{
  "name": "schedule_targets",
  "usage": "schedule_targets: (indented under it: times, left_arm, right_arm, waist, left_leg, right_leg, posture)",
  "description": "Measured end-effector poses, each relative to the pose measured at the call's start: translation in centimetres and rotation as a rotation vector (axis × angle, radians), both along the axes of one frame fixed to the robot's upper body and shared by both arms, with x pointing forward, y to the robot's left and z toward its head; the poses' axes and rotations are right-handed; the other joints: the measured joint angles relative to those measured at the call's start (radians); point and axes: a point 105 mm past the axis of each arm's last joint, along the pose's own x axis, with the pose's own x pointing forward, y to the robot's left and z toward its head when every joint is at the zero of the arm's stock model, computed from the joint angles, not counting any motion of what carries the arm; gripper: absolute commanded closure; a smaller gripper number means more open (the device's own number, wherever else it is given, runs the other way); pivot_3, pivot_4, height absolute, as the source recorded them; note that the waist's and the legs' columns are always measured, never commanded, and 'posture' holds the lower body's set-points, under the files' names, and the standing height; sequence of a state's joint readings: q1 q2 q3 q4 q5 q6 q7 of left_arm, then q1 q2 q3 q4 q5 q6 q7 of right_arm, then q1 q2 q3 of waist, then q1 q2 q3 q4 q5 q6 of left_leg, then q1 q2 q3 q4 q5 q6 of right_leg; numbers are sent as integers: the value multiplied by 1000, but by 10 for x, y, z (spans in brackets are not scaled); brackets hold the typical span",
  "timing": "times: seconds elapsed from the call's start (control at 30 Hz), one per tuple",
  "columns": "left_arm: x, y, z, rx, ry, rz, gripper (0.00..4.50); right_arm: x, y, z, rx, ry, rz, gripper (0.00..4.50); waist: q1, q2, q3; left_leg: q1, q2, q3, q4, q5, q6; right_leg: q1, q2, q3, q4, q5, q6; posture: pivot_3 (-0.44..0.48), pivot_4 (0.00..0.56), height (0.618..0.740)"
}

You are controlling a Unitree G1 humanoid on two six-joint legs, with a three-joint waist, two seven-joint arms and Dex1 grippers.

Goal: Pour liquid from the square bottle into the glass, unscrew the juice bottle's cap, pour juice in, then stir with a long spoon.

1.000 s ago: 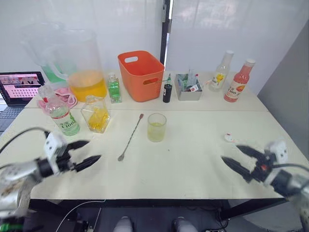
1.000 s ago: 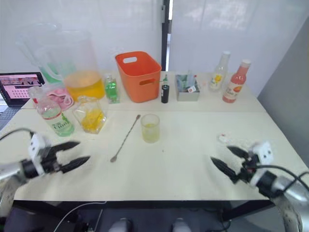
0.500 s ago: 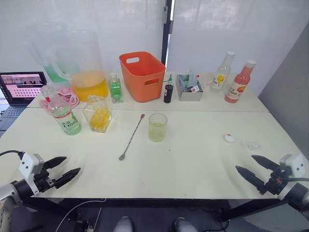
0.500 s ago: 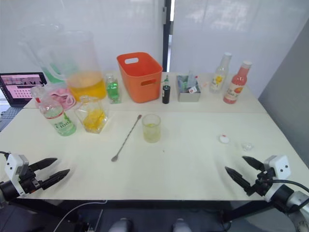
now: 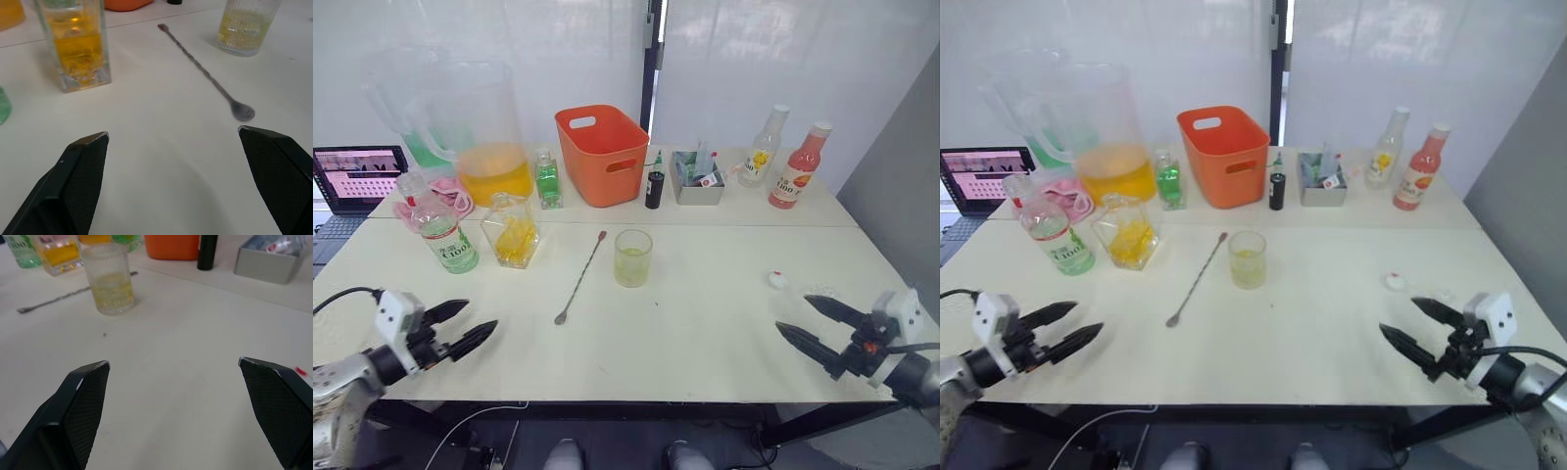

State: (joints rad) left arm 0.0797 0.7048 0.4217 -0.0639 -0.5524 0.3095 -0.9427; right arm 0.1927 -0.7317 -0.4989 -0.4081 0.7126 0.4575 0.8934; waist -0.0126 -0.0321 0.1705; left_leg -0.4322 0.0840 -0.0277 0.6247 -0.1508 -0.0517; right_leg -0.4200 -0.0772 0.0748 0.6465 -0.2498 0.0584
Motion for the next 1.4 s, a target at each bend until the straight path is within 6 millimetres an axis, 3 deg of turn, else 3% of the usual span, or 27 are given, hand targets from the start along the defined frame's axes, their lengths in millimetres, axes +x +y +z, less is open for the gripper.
schedule_targets:
  times: [0.1,0.23,0.63,0.87,0.9,1.3,1.4]
  left_arm:
    - [8,-14,-4,0,6,43,12]
    - [26,-59,-9,-61,15,85,12]
    - [58,-132,-14,-12,92,176,12]
    - [78,-137,-25,63,140,272,12]
    - [78,-139,-27,72,140,277,556]
    - [80,-136,-30,112,134,313,4448]
    - [75,-131,-29,111,121,278,4479]
  right_arm:
    - [0,17,5,10,16,73,0]
    - [0,43,23,-16,-13,196,0]
    - [-11,78,54,-57,-49,335,0]
    - [-16,84,53,-88,-33,340,0]
    - [-17,84,53,-91,-33,341,0]
    - [-17,83,51,-122,-32,333,0]
    - [-16,84,49,-135,-31,334,0]
  waist:
    - [0,0,0]
    - [3,-1,0]
    - [2,-2,0]
    - [2,-3,0]
    - [1,-3,0]
    - [14,-2,0]
    - [13,-2,0]
  left_leg:
    - [0,0,0,0,0,0]
    - [-2,-1,0,2,2,3]
    - [-4,-2,-2,3,5,8]
    - [-5,-2,-2,3,5,8]
    - [-5,-2,-2,3,5,8]
    - [-5,-3,-3,3,5,8]
    - [-5,-3,-2,3,5,8]
  right_leg:
    - [0,0,0,0,0,0]
    - [0,0,0,0,1,2]
    - [0,1,0,-1,2,3]
    - [0,1,0,-1,2,3]
    - [-1,1,0,-2,2,4]
    - [0,0,0,-4,2,4]
    - [0,0,0,-4,2,4]
  posture:
    - [0,150,703]
    - [0,150,703]
    - [0,150,703]
    - [0,150,703]
    - [0,150,703]
    - [0,150,703]
    - [0,150,703]
